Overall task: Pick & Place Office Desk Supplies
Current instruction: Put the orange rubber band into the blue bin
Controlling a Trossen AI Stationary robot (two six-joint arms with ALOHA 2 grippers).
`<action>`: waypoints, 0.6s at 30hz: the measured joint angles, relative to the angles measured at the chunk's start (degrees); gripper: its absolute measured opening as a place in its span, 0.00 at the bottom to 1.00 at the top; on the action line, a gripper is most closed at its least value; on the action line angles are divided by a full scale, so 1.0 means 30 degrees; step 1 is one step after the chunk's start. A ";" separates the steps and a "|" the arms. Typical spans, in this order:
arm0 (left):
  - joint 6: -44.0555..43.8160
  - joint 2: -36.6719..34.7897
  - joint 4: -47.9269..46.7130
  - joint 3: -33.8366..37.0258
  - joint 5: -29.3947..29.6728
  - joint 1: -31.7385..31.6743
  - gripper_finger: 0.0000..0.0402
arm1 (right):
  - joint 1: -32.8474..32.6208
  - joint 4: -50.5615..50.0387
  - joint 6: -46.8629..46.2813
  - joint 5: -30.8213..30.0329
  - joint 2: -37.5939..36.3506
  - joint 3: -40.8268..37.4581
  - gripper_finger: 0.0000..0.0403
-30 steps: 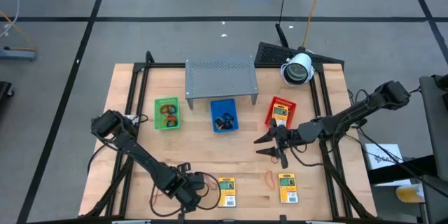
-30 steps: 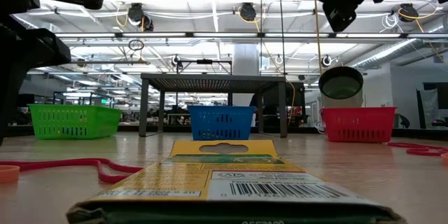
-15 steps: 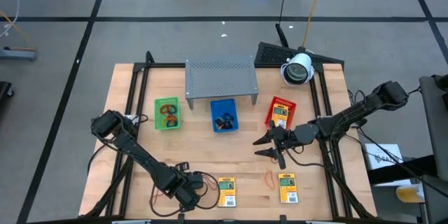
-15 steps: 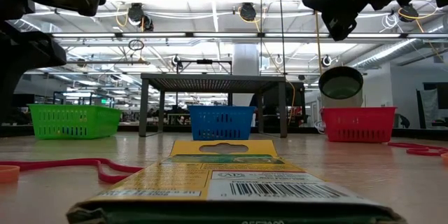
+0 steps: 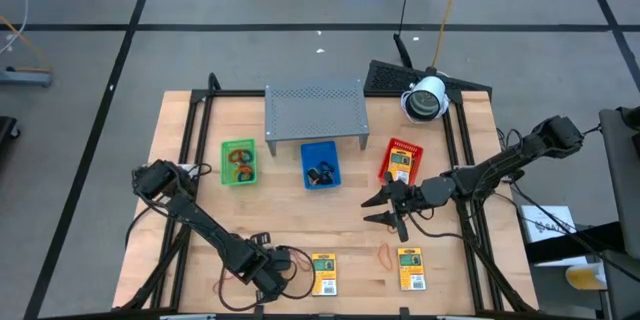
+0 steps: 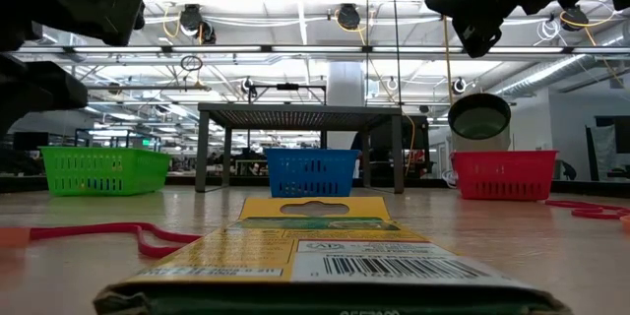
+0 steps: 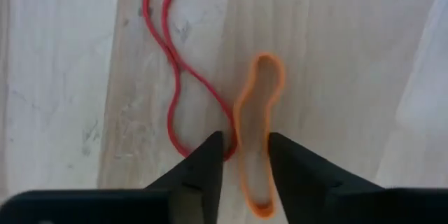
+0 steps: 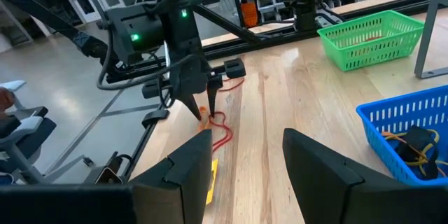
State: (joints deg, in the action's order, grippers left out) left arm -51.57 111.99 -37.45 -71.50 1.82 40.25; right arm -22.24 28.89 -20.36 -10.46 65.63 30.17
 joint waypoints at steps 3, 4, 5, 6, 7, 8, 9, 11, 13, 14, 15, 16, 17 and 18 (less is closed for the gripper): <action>-0.0013 0.0263 -0.0182 -0.0025 -0.0291 -0.0054 0.21 | 0.0000 0.0004 0.0000 0.0000 0.0000 0.0000 0.41; -0.0009 0.0274 -0.0204 -0.0022 -0.0376 -0.0092 0.17 | 0.0000 0.0004 0.0000 0.0007 0.0000 0.0000 0.41; 0.0000 0.0198 -0.0177 -0.0022 -0.0508 -0.0160 0.12 | 0.0000 0.0004 0.0000 0.0000 0.0000 0.0000 0.41; 0.0054 0.0011 -0.0146 -0.0008 -0.0567 -0.0197 0.07 | 0.0000 0.0004 0.0000 0.0007 0.0000 0.0000 0.41; 0.0192 -0.0154 -0.0095 0.0023 -0.0585 -0.0195 0.04 | 0.0000 0.0004 0.0000 0.0001 0.0000 0.0000 0.41; 0.0319 -0.0267 -0.0022 0.0029 -0.0471 -0.0190 0.02 | 0.0000 0.0004 0.0000 0.0005 0.0000 0.0000 0.41; 0.0436 -0.0493 -0.0055 0.0036 -0.0286 -0.0255 0.02 | 0.0000 0.0004 0.0000 0.0000 0.0000 0.0000 0.41; 0.0660 -0.1223 -0.0175 -0.0025 0.0098 -0.0317 0.01 | 0.0000 0.0014 0.0000 0.0000 0.0000 0.0000 0.41; 0.0660 -0.2102 -0.0127 -0.0291 0.0653 -0.0550 0.01 | 0.0000 0.0023 0.0000 0.0000 0.0000 0.0000 0.41; 0.0654 -0.2499 -0.0177 -0.0395 0.0985 -0.0628 0.01 | 0.0000 0.0028 0.0000 0.0003 0.0000 0.0000 0.41; 0.0663 -0.2898 -0.0344 -0.0511 0.1313 -0.0721 0.01 | 0.0001 0.0064 0.0000 0.0000 0.0000 0.0000 0.41; 0.0742 -0.3288 -0.0525 -0.0701 0.1775 -0.0818 0.01 | 0.0007 0.0106 0.0000 0.0000 0.0000 0.0000 0.41; 0.0934 -0.3736 -0.0787 -0.0913 0.2313 -0.0890 0.01 | 0.0007 0.0112 0.0000 0.0000 0.0000 0.0000 0.41; 0.1207 -0.4246 -0.0976 -0.1115 0.2909 -0.0933 0.01 | 0.0000 0.0138 0.0000 0.0000 0.0000 0.0000 0.41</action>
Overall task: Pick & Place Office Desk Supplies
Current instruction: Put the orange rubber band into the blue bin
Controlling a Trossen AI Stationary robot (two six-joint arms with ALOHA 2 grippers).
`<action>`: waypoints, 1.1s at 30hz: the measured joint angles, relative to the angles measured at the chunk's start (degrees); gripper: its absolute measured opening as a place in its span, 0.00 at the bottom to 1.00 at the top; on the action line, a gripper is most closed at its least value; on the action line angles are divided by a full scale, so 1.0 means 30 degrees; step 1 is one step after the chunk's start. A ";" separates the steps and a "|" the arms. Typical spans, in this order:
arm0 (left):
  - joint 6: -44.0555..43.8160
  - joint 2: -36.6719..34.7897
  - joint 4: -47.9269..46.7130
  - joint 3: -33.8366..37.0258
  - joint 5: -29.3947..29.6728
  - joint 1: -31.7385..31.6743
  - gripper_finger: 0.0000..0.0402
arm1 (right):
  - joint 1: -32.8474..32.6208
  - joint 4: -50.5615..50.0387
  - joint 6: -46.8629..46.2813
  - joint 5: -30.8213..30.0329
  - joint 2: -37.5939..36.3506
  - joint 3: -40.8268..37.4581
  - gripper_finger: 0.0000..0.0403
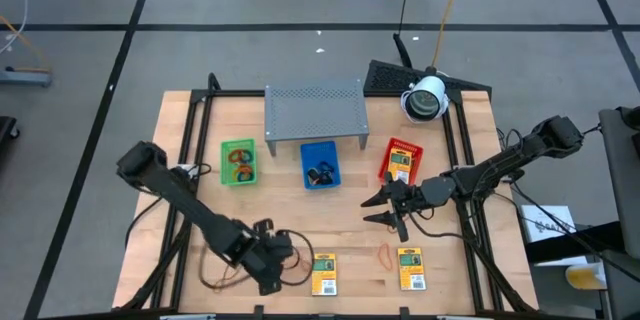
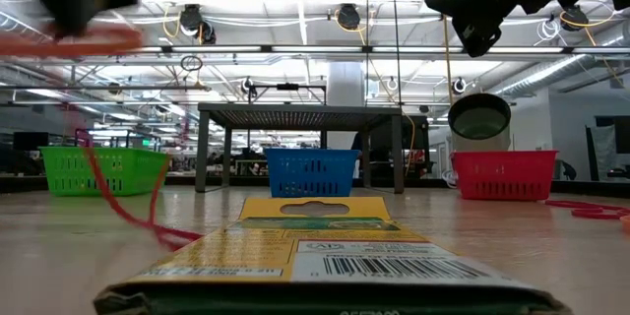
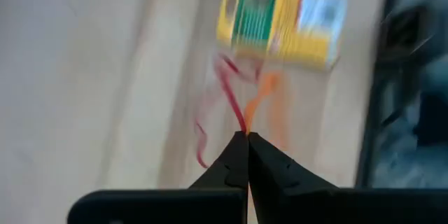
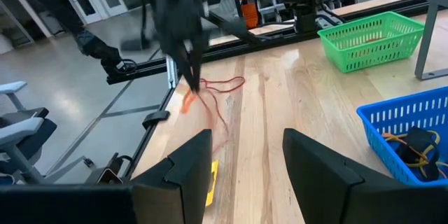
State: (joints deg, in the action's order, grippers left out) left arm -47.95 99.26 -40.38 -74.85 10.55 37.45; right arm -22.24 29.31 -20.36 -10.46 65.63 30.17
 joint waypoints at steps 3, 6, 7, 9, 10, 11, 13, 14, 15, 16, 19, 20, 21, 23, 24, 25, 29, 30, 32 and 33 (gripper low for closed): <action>0.0879 -0.1555 -0.0080 -0.0472 0.1663 -0.0245 0.00 | 0.0000 0.0019 0.0000 0.0000 0.0000 0.0000 0.41; 0.1882 -0.2927 -0.0222 -0.0481 0.3049 -0.0625 0.00 | 0.0000 0.0052 0.0000 0.0000 0.0007 0.0000 0.41; 0.2254 -0.3352 -0.0238 -0.0485 0.3466 -0.0775 0.00 | 0.0000 0.0078 0.0004 0.0000 0.0007 0.0000 0.41; 0.2952 -0.4211 -0.0445 -0.0506 0.4009 -0.1109 0.00 | 0.0000 0.0091 0.0001 0.0000 0.0007 0.0000 0.41; 0.3250 -0.4594 -0.0606 -0.0510 0.4145 -0.1281 0.00 | 0.0006 0.0104 0.0002 0.0000 0.0007 0.0000 0.41; 0.3488 -0.4881 -0.0816 -0.0517 0.4217 -0.1510 0.00 | 0.0000 0.0111 0.0007 0.0000 0.0007 0.0000 0.41; 0.3944 -0.5350 -0.1337 -0.0517 0.4343 -0.1971 0.00 | 0.0000 0.0103 0.0007 0.0000 0.0007 0.0000 0.41; 0.4112 -0.5575 -0.1690 -0.0517 0.4371 -0.2190 0.00 | 0.0000 0.0108 0.0019 0.0000 0.0007 0.0000 0.41; 0.4262 -0.5787 -0.2018 -0.0517 0.4418 -0.2422 0.00 | 0.0000 0.0129 0.0058 0.0001 0.0007 0.0000 0.41; 0.4350 -0.5949 -0.2310 -0.0517 0.4499 -0.2684 0.00 | 0.0003 0.0135 0.0074 0.0000 0.0007 0.0000 0.41; 0.4433 -0.6187 -0.3475 -0.0524 0.4509 -0.3463 0.00 | 0.0000 0.0150 0.0226 0.0000 0.0007 0.0000 0.41; 0.4485 -0.6205 -0.3908 -0.0523 0.4509 -0.3748 0.00 | 0.0007 0.0150 0.0344 0.0000 0.0007 0.0000 0.41; 0.4653 -0.6218 -0.4219 -0.0519 0.4509 -0.4036 0.00 | 0.0007 0.0150 0.0524 0.0000 0.0007 0.0000 0.41; 0.5002 -0.6248 -0.4976 -0.0522 0.4511 -0.4570 0.00 | 0.0003 0.0147 0.0731 0.0000 0.0007 0.0000 0.41; 0.5114 -0.6246 -0.5356 -0.0524 0.4509 -0.4835 0.00 | 0.0000 0.0157 0.0875 0.0000 0.0007 0.0000 0.41; 0.5205 -0.6237 -0.5640 -0.0520 0.4509 -0.5095 0.00 | 0.0000 0.0147 0.1057 0.0000 0.0007 0.0000 0.41; 0.6088 -0.6241 -0.5969 -0.0522 0.4502 -0.6090 0.00 | 0.0000 0.0150 0.1948 0.0000 0.0007 0.0000 0.41; 0.6375 -0.6241 -0.5970 -0.0522 0.4497 -0.6307 0.00 | 0.0005 0.0150 0.2188 0.0000 0.0007 0.0000 0.41; 0.6824 -0.6241 -0.5921 -0.0520 0.4077 -0.6690 0.00 | 0.0146 0.0175 0.2740 0.0015 0.0004 0.0000 0.41; 0.7004 -0.6241 -0.5807 -0.0524 0.3507 -0.6889 0.00 | 0.0269 0.0230 0.3004 0.0012 0.0007 0.0000 0.41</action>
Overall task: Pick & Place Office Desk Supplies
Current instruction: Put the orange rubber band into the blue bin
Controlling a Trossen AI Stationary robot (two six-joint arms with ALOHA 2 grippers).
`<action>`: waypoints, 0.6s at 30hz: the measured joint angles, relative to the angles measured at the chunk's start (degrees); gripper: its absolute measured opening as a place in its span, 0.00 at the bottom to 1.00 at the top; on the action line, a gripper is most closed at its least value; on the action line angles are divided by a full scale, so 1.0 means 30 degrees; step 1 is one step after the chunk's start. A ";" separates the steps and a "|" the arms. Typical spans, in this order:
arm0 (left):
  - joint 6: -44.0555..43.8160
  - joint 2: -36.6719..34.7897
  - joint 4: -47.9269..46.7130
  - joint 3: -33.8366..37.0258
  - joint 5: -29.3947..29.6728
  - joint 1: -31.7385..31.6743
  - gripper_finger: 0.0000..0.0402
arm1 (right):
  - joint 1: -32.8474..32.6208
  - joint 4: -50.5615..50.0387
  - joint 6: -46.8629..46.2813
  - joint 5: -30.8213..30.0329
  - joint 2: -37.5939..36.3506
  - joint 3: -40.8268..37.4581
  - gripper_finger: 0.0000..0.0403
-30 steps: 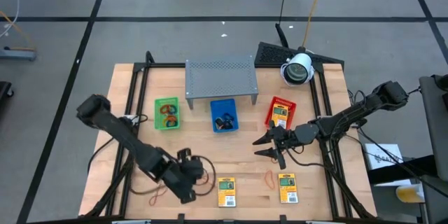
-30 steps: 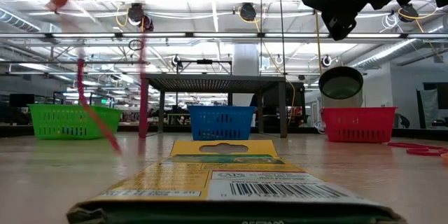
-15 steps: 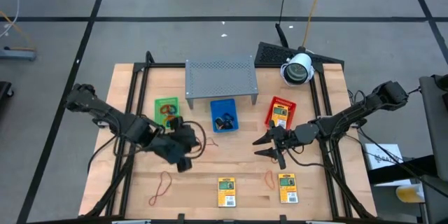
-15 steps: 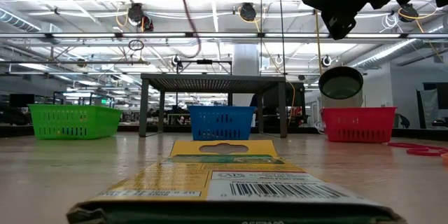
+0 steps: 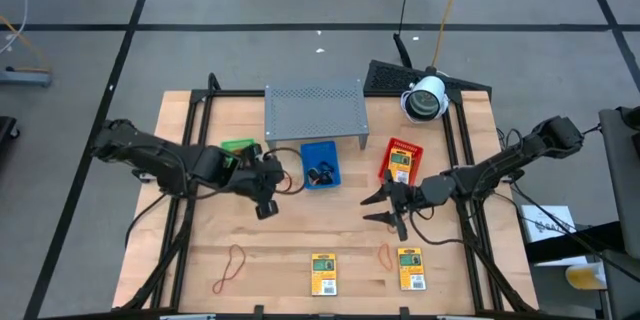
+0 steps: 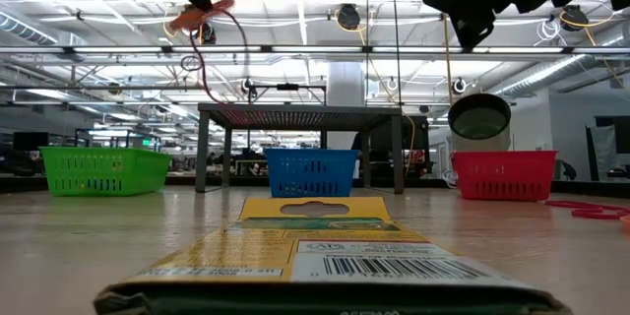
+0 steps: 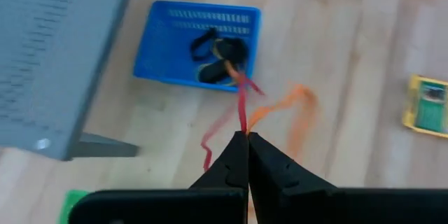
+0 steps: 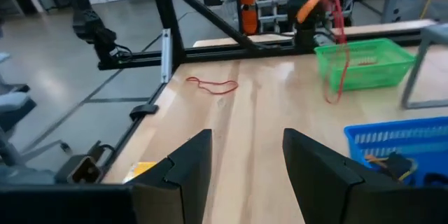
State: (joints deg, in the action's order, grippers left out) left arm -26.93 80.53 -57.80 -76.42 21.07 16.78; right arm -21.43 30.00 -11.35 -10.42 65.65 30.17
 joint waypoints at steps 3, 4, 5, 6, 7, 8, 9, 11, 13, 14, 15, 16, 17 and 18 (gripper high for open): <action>0.0450 0.0007 0.0517 0.0006 -0.1445 -0.0346 0.00 | 0.0508 0.0347 0.0520 -0.0012 0.0000 0.0000 0.41; 0.0444 0.0007 0.0368 -0.0001 -0.1212 -0.0354 0.00 | 0.0727 0.0586 0.0705 -0.0012 0.0000 0.0000 0.41; 0.0229 0.0007 -0.0052 -0.0001 -0.0627 -0.0342 0.00 | 0.0946 0.0852 0.0943 -0.0005 -0.0005 0.0000 0.41; -0.0162 0.0007 -0.0639 0.0006 -0.0057 -0.0324 0.00 | 0.1207 0.1095 0.1161 -0.0002 -0.0034 0.0000 0.41; -0.0636 0.0007 -0.1204 0.0001 0.0153 -0.0339 0.00 | 0.1461 0.1328 0.1305 -0.0005 -0.0065 0.0000 0.41; -0.0901 0.0007 -0.1426 0.0006 -0.0156 -0.0362 0.00 | 0.1706 0.1582 0.1359 -0.0005 -0.0080 0.0000 0.41; -0.0778 0.0007 -0.1271 0.0006 -0.1106 -0.0407 0.00 | 0.1931 0.1839 0.1375 -0.0005 -0.0080 0.0000 0.41; 0.0097 0.0007 -0.0753 0.0006 -0.3111 -0.0449 0.00 | 0.2340 0.2172 0.1390 -0.0005 -0.0080 0.0000 0.41; -0.0155 0.0015 -0.1113 0.0006 -0.2686 -0.0302 0.00 | 0.2738 0.2373 0.1454 0.0024 -0.0087 0.0000 0.41; -0.0714 0.0015 -0.1683 0.0006 -0.2136 -0.0266 0.00 | 0.2914 0.2439 0.1495 0.0045 -0.0087 0.0000 0.41; -0.1282 0.0015 -0.2270 0.0006 -0.2021 -0.0302 0.00 | 0.3060 0.2466 0.1513 0.0042 -0.0087 0.0000 0.41; -0.1465 0.0015 -0.2564 0.0006 -0.2717 -0.0382 0.00 | 0.3189 0.2489 0.1513 0.0039 -0.0080 0.0000 0.41; -0.1291 0.0007 -0.2352 0.0032 -0.4099 -0.0395 0.00 | 0.3287 0.2498 0.1513 0.0037 -0.0080 0.0000 0.41; -0.0740 0.0007 -0.1996 0.0043 -0.5406 -0.0371 0.00 | 0.3353 0.2498 0.1513 0.0031 -0.0087 0.0000 0.41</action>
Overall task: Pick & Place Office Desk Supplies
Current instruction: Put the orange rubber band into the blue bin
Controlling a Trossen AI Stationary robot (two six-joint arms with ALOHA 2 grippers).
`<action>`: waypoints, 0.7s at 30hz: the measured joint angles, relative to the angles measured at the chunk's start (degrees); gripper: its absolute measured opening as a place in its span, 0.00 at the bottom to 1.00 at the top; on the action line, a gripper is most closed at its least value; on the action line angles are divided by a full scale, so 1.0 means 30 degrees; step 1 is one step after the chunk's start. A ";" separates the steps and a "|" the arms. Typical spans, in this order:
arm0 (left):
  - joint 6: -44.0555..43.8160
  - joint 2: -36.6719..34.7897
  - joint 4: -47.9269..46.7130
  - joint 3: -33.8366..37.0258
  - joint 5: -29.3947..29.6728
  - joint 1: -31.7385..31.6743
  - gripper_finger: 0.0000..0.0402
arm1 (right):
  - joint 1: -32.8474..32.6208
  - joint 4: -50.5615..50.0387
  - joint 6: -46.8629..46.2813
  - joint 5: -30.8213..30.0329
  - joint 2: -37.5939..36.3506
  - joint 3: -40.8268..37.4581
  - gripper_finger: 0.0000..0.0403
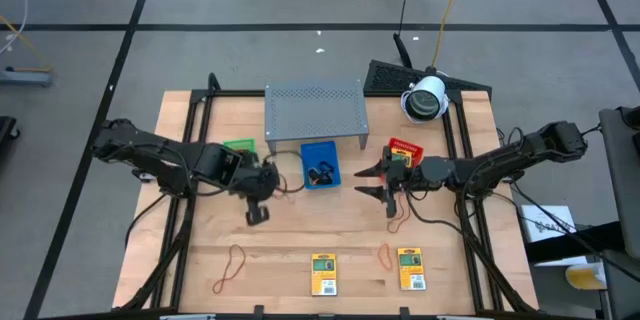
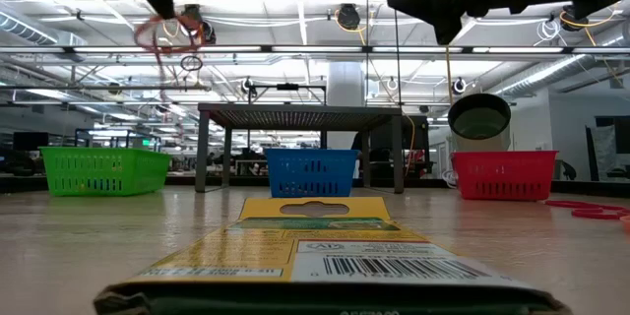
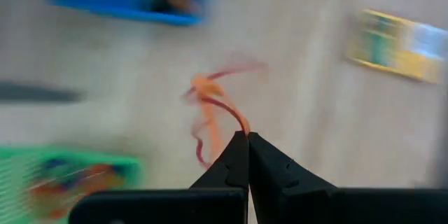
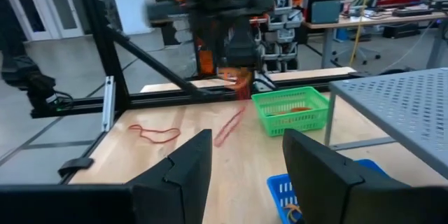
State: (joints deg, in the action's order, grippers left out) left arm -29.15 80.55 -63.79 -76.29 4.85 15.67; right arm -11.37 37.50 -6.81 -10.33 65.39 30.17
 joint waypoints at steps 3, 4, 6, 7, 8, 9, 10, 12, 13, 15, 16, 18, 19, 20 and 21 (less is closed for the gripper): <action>0.0011 0.0007 -0.0312 0.0007 0.0286 0.0337 0.00 | 0.0057 -0.0007 0.0000 0.0020 0.0000 0.0000 0.41; -0.0743 0.0000 -0.0773 0.0007 0.0496 0.0291 0.00 | 0.0057 -0.0007 0.0000 0.0023 0.0000 0.0000 0.41; -0.0955 0.0000 -0.1134 0.0051 -0.0624 0.0172 0.00 | 0.0050 -0.0007 -0.0073 0.0030 0.0000 0.0000 0.41; -0.0514 0.0000 -0.0791 0.0051 -0.1506 0.0244 0.00 | 0.0050 -0.0007 -0.0184 0.0030 0.0000 0.0000 0.41; -0.0194 0.0000 -0.0494 0.0051 -0.2057 0.0454 0.00 | 0.0050 -0.0007 -0.0344 0.0030 0.0000 0.0000 0.41; -0.0220 0.0007 -0.0258 0.0047 -0.2349 0.0619 0.00 | 0.0050 -0.0007 -0.0444 0.0030 0.0000 0.0000 0.41; -0.0506 0.0007 -0.0154 0.0044 -0.2450 0.0722 0.00 | 0.0050 -0.0004 -0.0450 0.0030 0.0000 0.0000 0.41; -0.1056 0.0000 -0.0044 0.0046 -0.2474 0.0824 0.01 | 0.0050 -0.0007 -0.0481 0.0030 0.0000 0.0000 0.41; -0.1203 0.0000 0.0234 0.0051 -0.2476 0.0837 0.02 | 0.0050 0.0007 -0.0481 0.0038 0.0000 0.0000 0.41; -0.1375 0.0007 0.0445 0.0051 -0.2531 0.1060 0.03 | 0.0050 -0.0002 -0.0488 0.0036 0.0000 0.0000 0.41; -0.1542 0.0007 0.0481 0.0051 -0.2662 0.1133 0.04 | 0.0050 0.0000 -0.0488 0.0038 0.0000 0.0000 0.41; -0.1802 0.0007 0.0335 0.0051 -0.2690 0.1298 0.04 | 0.0050 0.0000 -0.0488 0.0038 0.0000 0.0000 0.41; -0.1914 0.0007 0.0440 0.0051 -0.2660 0.1341 0.05 | 0.0050 0.0000 -0.0488 0.0038 0.0000 0.0000 0.41; -0.1944 0.0000 0.0743 0.0051 -0.2604 0.1405 0.05 | 0.0050 0.0000 -0.0489 0.0038 0.0000 0.0000 0.41; -0.1938 0.0004 0.0976 0.0051 -0.2564 0.1421 0.05 | 0.0050 0.0000 -0.0492 0.0038 0.0000 0.0000 0.41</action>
State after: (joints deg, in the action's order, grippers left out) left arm -34.96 80.57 -60.86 -76.14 -2.84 19.94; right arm -11.22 37.50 -8.29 -10.22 65.39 30.17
